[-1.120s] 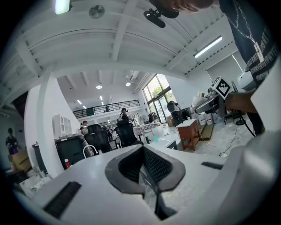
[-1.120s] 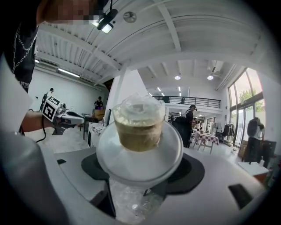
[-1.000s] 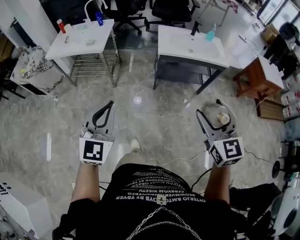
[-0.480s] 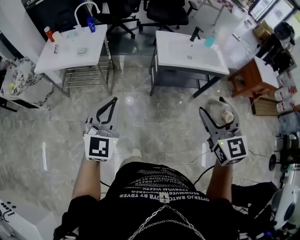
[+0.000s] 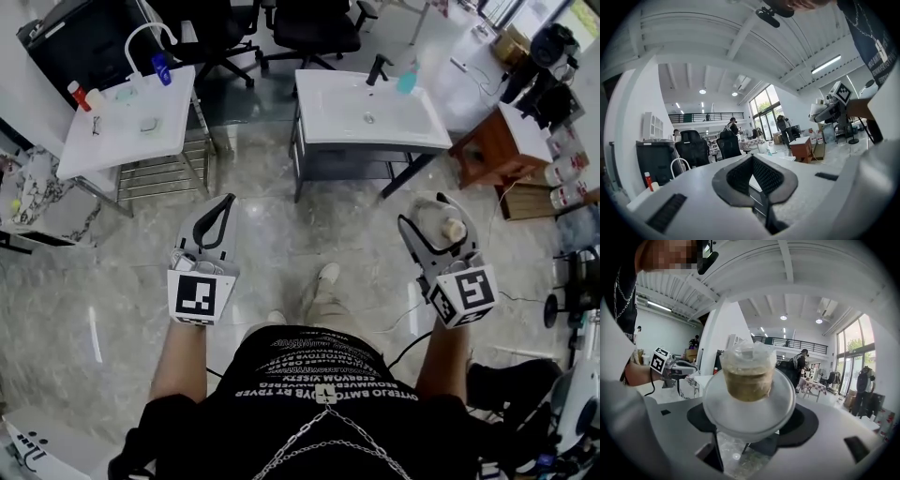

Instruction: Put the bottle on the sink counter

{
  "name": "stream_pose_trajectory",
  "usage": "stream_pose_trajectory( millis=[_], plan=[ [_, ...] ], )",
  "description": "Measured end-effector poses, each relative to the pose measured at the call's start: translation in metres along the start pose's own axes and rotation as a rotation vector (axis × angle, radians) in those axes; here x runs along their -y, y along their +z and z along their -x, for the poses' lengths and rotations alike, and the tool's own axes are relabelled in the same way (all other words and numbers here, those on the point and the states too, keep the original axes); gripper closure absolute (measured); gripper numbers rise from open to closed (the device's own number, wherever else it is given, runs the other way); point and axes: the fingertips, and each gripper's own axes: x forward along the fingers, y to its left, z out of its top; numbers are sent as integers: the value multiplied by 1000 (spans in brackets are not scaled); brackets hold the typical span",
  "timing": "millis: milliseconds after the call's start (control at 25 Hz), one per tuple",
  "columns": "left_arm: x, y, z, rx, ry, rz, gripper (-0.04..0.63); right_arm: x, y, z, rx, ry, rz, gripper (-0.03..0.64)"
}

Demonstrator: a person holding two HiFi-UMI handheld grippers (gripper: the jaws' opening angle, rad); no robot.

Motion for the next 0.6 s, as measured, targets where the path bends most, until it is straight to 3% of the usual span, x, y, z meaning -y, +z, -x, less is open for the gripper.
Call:
stream_pose_trajectory(
  millis=[320, 600],
  plan=[
    [-16, 12, -70, -6, 43, -78, 589, 60, 2, -69, 39, 52, 0, 283],
    [-37, 17, -149, -25, 89, -96, 589, 116, 4, -142, 43, 108, 13, 282]
  ],
)
